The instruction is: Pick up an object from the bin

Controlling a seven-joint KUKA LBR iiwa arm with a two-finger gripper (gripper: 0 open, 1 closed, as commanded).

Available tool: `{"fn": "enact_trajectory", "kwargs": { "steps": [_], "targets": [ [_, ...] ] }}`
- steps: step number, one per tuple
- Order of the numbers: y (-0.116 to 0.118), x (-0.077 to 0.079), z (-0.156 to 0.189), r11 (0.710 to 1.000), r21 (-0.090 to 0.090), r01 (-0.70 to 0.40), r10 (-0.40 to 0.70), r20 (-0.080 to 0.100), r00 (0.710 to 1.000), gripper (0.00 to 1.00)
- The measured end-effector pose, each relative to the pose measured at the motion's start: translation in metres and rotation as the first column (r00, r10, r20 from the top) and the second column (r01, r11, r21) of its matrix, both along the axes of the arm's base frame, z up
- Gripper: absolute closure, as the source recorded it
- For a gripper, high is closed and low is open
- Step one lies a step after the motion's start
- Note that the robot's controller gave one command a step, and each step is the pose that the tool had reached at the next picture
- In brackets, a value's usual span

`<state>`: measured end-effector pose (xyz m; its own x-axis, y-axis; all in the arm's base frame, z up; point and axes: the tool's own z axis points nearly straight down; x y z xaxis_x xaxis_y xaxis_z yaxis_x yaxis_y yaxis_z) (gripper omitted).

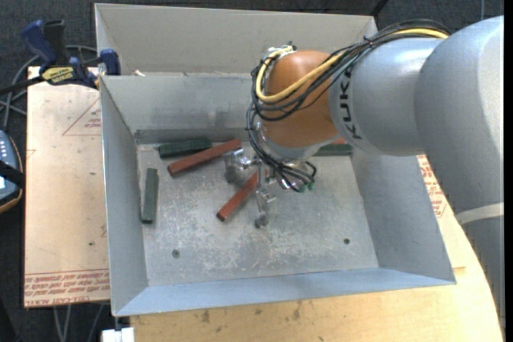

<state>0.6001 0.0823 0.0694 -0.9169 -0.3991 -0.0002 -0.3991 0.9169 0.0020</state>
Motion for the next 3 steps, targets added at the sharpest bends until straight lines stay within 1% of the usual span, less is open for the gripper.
{"fn": "enact_trajectory", "kwargs": {
  "steps": [1,2,3],
  "targets": [
    [-0.0010,0.0008,0.0011,1.000,0.000,0.002,-0.002,0.002,1.000,1.00],
    [-0.0010,0.0009,0.0010,1.000,0.000,0.002,-0.002,0.003,1.000,0.00],
    [-0.0012,0.0013,0.0015,1.000,0.000,0.002,-0.003,0.004,1.000,1.00]
  ]
}}
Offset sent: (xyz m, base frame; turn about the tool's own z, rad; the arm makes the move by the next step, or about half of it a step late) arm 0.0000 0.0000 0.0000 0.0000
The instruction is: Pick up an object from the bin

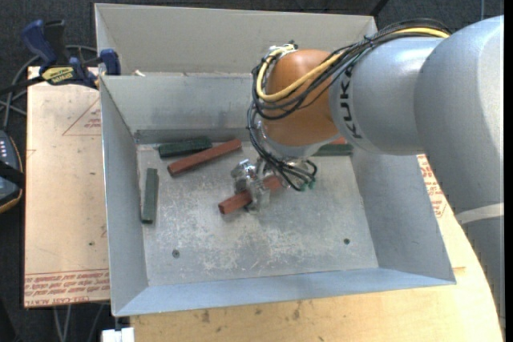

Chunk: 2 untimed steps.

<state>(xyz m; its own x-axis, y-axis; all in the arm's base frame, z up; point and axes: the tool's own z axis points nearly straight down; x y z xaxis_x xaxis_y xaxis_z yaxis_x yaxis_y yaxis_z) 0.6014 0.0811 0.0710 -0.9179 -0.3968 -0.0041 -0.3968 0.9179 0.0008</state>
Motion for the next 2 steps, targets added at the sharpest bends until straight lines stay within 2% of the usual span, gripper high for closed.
{"fn": "enact_trajectory", "kwargs": {
  "steps": [1,2],
  "targets": [
    [0.0000,-0.0004,-0.0006,1.000,0.000,0.000,0.000,-0.001,1.000,0.00],
    [-0.0002,0.0000,0.0004,1.000,0.000,0.000,0.000,-0.001,1.000,1.00]
  ]
}}
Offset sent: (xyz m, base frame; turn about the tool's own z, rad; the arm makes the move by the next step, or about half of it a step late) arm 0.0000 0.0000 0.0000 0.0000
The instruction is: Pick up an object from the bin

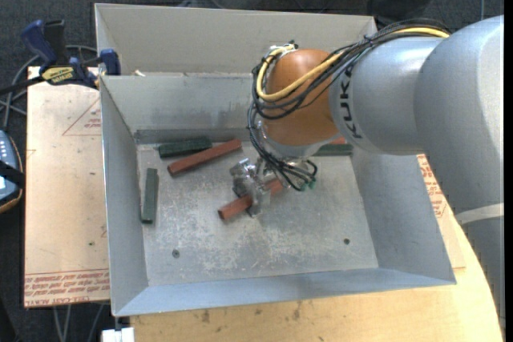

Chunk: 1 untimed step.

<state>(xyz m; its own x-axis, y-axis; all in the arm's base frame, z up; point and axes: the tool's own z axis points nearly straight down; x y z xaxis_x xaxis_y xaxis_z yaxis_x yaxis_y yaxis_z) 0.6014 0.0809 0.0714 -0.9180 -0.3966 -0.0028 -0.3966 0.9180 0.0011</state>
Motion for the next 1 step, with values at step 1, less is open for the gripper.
{"fn": "enact_trajectory", "kwargs": {
  "steps": [1],
  "targets": [
    [0.0190,-0.0016,0.1814,1.000,0.001,-0.020,0.020,0.010,1.000,1.00]
  ]
}}
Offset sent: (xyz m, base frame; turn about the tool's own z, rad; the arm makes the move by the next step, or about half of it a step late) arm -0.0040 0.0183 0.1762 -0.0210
